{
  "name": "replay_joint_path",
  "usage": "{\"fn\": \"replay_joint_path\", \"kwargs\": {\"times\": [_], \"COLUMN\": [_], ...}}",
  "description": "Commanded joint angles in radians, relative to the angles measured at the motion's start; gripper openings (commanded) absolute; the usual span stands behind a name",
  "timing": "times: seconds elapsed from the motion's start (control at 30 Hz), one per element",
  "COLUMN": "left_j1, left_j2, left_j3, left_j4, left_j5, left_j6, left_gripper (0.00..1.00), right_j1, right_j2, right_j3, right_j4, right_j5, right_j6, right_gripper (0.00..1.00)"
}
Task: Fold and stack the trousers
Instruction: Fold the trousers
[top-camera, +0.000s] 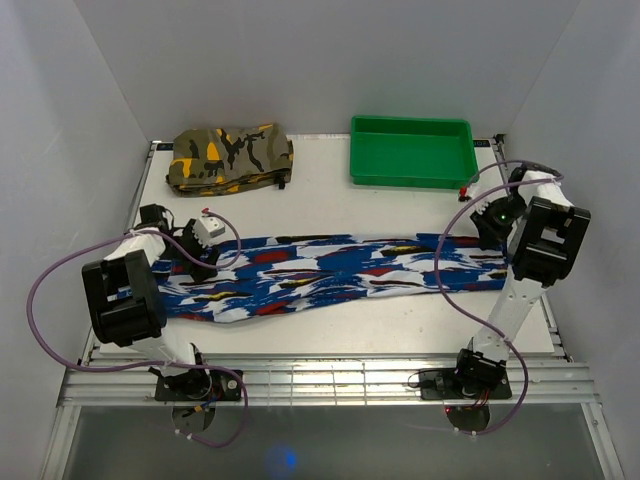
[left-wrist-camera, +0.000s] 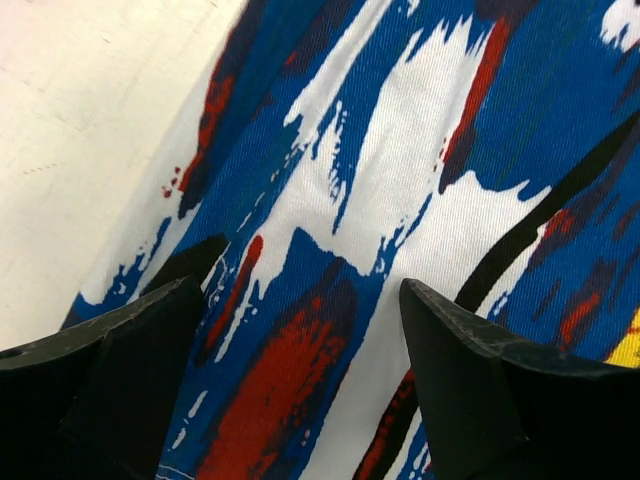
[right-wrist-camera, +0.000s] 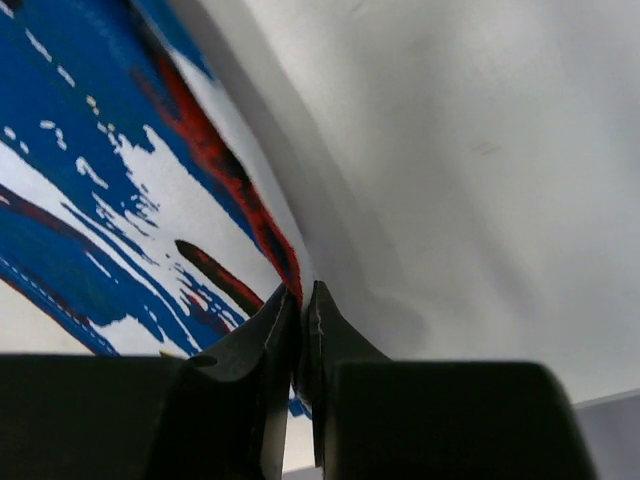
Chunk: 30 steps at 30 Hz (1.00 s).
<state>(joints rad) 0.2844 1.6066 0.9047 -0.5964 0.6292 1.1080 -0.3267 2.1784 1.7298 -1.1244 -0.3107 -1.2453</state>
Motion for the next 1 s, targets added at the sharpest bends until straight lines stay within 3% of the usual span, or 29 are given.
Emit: {"fn": "replay_joint_path", "kwargs": {"times": [0.0,0.13,0.2,0.33,0.37,0.47,0.63,0.97], "left_j1": [0.015,0.047,0.062,0.062,0.053,0.024,-0.08,-0.267], "left_j2": [-0.025,-0.03,-0.05,-0.1,-0.106,-0.097,-0.019,0.116], "left_j3": [-0.006,-0.046,-0.024,0.089,0.149,0.223,0.275,0.246], "left_j4": [-0.094,-0.158,-0.203,-0.304,-0.339,-0.361,-0.396,-0.269], "left_j5": [-0.048,-0.053,-0.02,0.168,0.194,0.224,0.188,0.09], "left_j6": [0.114,0.214,0.227,0.191,0.181,0.112,0.081,-0.06], "left_gripper": [0.9,0.88,0.88,0.94,0.94,0.93,0.84,0.86], "right_j1": [-0.003,-0.005,-0.008,-0.008,0.0,0.037,0.203,0.528], "right_j2": [-0.156,-0.288,-0.351,-0.348,-0.329,-0.33,-0.394,-0.463], "right_j3": [-0.209,-0.447,-0.47,-0.317,-0.218,-0.093,-0.125,-0.433], "right_j4": [0.034,0.026,0.092,0.12,0.104,0.043,-0.06,0.205], "right_j5": [0.128,0.189,0.191,0.11,0.089,-0.026,-0.174,-0.202], "right_j6": [-0.092,-0.195,-0.197,-0.105,-0.068,-0.031,-0.006,0.17], "right_gripper": [0.1,0.09,0.23,0.64,0.66,0.65,0.49,0.44]}}
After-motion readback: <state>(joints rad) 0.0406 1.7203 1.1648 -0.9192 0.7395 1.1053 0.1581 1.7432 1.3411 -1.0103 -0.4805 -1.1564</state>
